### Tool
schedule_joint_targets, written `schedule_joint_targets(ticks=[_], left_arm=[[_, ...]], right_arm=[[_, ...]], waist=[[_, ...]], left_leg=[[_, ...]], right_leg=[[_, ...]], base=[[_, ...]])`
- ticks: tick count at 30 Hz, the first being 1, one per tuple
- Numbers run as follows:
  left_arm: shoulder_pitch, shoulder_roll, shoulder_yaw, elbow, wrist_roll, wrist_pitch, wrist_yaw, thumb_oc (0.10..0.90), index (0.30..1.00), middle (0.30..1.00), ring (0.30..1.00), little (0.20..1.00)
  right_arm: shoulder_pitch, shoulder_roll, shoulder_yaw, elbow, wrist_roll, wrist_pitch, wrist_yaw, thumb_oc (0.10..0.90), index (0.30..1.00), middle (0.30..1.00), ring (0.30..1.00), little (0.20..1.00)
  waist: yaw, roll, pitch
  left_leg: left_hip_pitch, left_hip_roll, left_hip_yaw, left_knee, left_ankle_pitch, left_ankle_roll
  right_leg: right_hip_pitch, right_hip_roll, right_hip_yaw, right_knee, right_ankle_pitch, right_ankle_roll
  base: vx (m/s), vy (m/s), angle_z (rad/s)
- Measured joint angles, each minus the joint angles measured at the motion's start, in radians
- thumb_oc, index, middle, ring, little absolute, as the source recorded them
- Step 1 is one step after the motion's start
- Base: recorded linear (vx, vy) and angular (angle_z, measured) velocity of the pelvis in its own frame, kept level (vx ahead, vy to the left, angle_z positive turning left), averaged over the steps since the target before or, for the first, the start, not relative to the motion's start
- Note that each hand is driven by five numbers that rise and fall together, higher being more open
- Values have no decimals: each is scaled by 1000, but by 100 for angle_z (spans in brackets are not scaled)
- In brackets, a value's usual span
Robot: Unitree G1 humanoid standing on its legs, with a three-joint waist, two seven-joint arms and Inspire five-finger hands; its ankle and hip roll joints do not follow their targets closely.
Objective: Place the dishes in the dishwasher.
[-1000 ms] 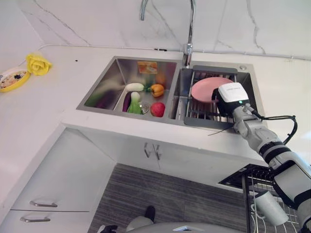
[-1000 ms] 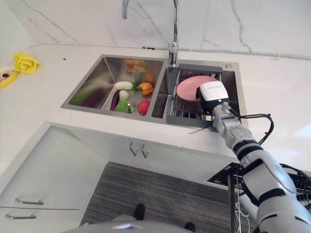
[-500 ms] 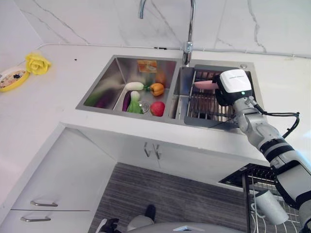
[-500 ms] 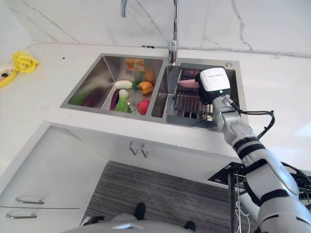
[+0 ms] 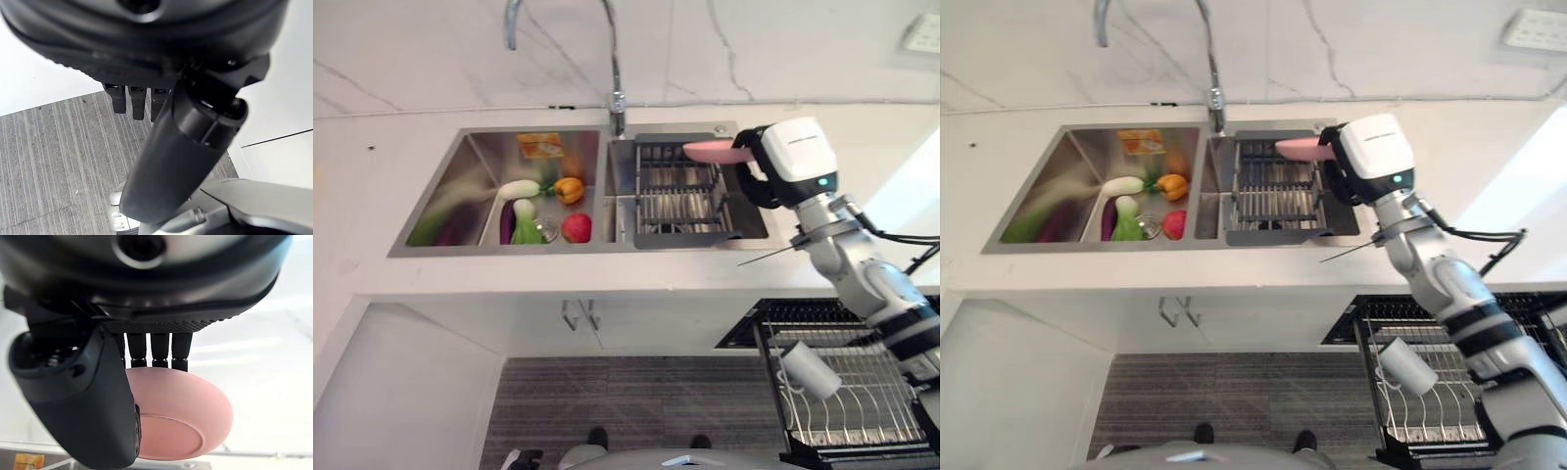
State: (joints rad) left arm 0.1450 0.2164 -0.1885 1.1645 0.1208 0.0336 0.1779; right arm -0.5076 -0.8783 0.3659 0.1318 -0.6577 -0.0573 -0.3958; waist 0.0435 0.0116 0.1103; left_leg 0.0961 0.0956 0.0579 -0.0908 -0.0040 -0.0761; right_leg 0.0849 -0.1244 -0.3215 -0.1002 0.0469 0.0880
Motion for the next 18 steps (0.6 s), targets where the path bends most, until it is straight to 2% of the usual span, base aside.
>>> schedule_joint_targets(ticks=[3,8,9,13,14,15,17,18], left_arm=[[2,2,-1,0,11,4,-5,800,900,900,900,900],[-4,7,-2,1,13,14,-11,800,900,900,900,900],[-9,7,-1,0,31,14,-13,800,900,900,900,900],[-15,6,-4,1,48,15,-17,800,900,900,900,900],[-28,8,-3,0,51,15,-20,800,900,900,900,900],[-28,8,-3,0,51,15,-20,800,900,900,900,900],[-18,8,-3,2,64,17,-32,800,900,900,900,900],[-18,8,-3,2,64,17,-32,800,900,900,900,900]], right_arm=[[8,-29,-48,-39,2,2,-2,400,300,300,300,300],[42,-79,-113,-73,2,7,-6,400,300,300,300,300],[82,-101,-160,-113,2,6,-7,400,300,300,300,300],[122,-118,-212,-145,2,8,-12,400,300,300,300,300],[231,-141,-315,-220,-1,2,-12,400,300,300,300,300],[231,-141,-315,-220,-1,2,-12,400,300,300,300,300],[355,-154,-414,-310,-7,-10,-32,400,300,300,300,300],[355,-154,-414,-310,-7,-10,-32,400,300,300,300,300]], waist=[[-24,1,-1],[-46,1,-3],[-54,2,-5],[-74,7,-13],[-74,10,-15],[-74,10,-15],[-114,11,-25],[-114,11,-25]], left_leg=[[23,8,40,0,-8,1],[33,15,68,0,-12,3],[37,17,81,0,-13,4],[44,17,93,0,-15,4],[45,16,95,0,-17,2],[45,16,95,0,-17,2],[57,14,127,0,-24,1],[57,14,127,0,-24,1]], right_leg=[[-1,10,39,0,4,-5],[-5,18,67,0,8,-9],[-12,21,84,0,12,-11],[-13,22,99,0,15,-10],[-15,22,100,0,15,-10],[-15,22,100,0,15,-10],[-25,28,133,0,19,-8],[-25,28,133,0,19,-8]], base=[[1,30,-44],[1,31,-19],[0,1,-19],[11,30,-14],[0,0,0],[9,27,-14],[-6,46,-33],[-16,47,-34]])
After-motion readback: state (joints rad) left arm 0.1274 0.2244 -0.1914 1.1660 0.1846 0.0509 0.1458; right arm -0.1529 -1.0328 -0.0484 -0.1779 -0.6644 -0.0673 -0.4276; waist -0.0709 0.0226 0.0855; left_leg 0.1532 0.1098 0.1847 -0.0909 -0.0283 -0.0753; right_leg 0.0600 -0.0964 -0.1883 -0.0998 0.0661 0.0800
